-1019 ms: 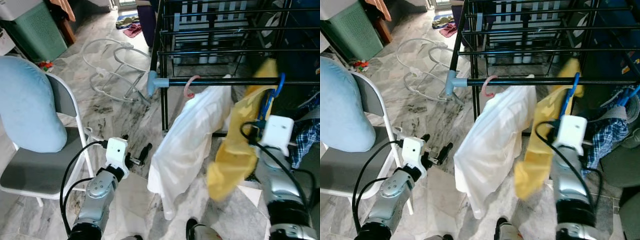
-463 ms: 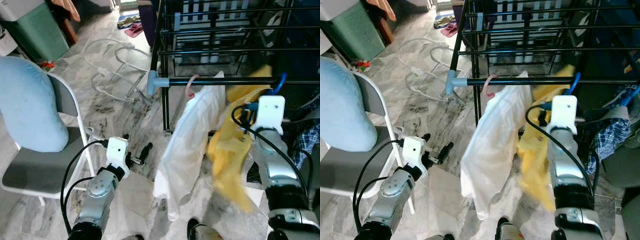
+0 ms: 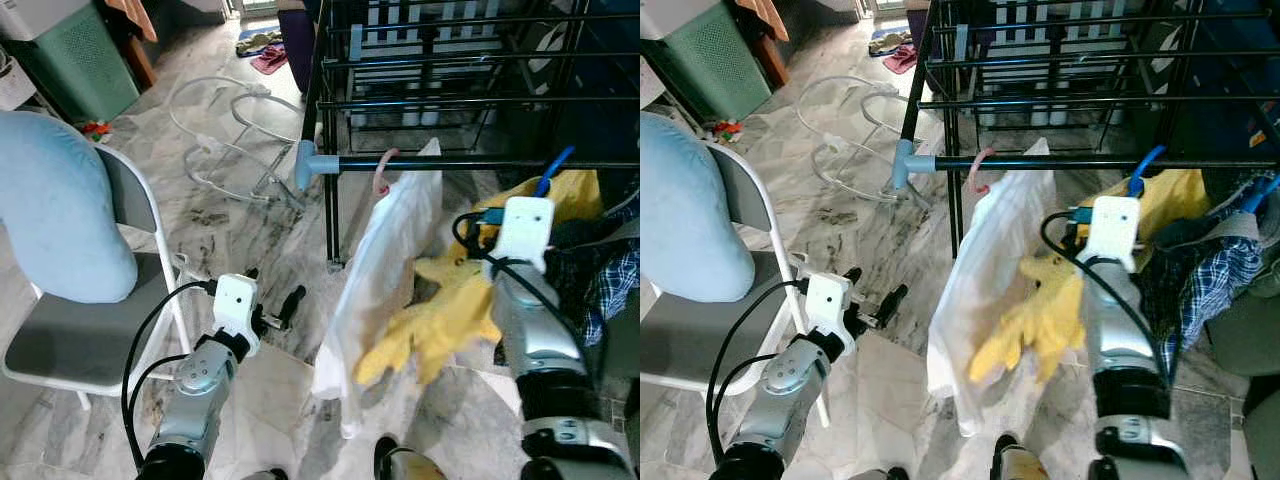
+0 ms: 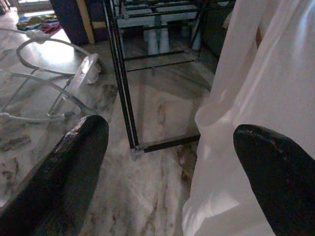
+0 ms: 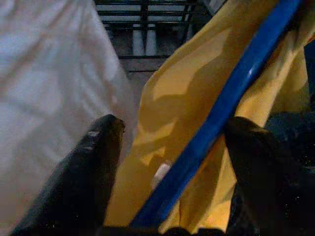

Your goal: Hang hanger

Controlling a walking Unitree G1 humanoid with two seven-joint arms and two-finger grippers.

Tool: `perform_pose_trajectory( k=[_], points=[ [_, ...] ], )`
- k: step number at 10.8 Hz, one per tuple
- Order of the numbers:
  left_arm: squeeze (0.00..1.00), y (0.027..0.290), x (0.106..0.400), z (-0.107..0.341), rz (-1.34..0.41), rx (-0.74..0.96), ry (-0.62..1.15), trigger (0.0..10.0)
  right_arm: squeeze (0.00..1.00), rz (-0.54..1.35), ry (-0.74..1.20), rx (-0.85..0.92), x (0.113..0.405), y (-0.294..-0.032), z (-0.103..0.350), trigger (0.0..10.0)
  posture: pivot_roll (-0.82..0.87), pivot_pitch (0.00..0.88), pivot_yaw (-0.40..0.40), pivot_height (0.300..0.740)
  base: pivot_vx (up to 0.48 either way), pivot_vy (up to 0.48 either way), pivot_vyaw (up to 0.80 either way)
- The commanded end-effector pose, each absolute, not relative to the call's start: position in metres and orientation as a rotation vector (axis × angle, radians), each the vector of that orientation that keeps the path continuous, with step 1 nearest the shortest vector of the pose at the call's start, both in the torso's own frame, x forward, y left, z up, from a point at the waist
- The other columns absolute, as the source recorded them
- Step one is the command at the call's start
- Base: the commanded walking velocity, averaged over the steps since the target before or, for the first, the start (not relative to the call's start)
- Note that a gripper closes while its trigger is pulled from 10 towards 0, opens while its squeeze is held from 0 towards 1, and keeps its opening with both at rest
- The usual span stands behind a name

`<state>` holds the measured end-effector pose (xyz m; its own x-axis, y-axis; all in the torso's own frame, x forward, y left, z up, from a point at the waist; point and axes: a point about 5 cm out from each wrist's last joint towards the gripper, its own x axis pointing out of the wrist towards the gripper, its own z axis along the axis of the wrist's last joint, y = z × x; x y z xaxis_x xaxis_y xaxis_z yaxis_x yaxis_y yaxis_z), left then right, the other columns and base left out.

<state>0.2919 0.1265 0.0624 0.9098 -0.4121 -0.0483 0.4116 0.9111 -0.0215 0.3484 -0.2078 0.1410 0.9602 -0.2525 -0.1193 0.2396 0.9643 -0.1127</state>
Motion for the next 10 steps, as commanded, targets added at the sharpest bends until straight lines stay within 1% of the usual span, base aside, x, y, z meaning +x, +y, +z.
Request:
perform_pose_trajectory(
  k=[1, 2, 5, 7, 10],
  points=[
    [0.00, 0.131, 0.289, 0.059, -0.417, -0.005, 0.074, 10.0, 0.00, -0.235, 0.149, -0.082, 0.346, -0.201, 0.137, 0.0, -0.13, 0.164, 0.121, 0.740, 0.000, 0.000, 0.00],
    [0.00, 0.131, 0.290, 0.059, -0.418, -0.004, 0.077, 10.0, 0.00, -0.224, 0.161, -0.054, 0.345, -0.196, 0.134, 0.0, -0.13, 0.165, 0.122, 0.740, 0.000, 0.000, 0.00],
    [0.00, 0.132, 0.290, 0.059, -0.417, 0.003, 0.084, 10.0, 0.00, -0.216, 0.171, -0.051, 0.340, -0.190, 0.130, 0.0, -0.13, 0.164, 0.127, 0.740, 0.000, 0.000, 0.00],
    [0.00, 0.131, 0.291, 0.059, -0.419, 0.006, 0.088, 10.0, 0.00, -0.233, 0.172, -0.064, 0.337, -0.198, 0.129, 0.0, -0.13, 0.163, 0.128, 0.740, 0.000, 0.000, 0.00],
    [0.00, 0.131, 0.292, 0.057, -0.420, 0.009, 0.096, 10.0, 0.00, -0.251, 0.167, -0.113, 0.330, -0.217, 0.130, 0.0, -0.13, 0.163, 0.132, 0.740, 0.000, 0.000, 0.00]
  ],
)
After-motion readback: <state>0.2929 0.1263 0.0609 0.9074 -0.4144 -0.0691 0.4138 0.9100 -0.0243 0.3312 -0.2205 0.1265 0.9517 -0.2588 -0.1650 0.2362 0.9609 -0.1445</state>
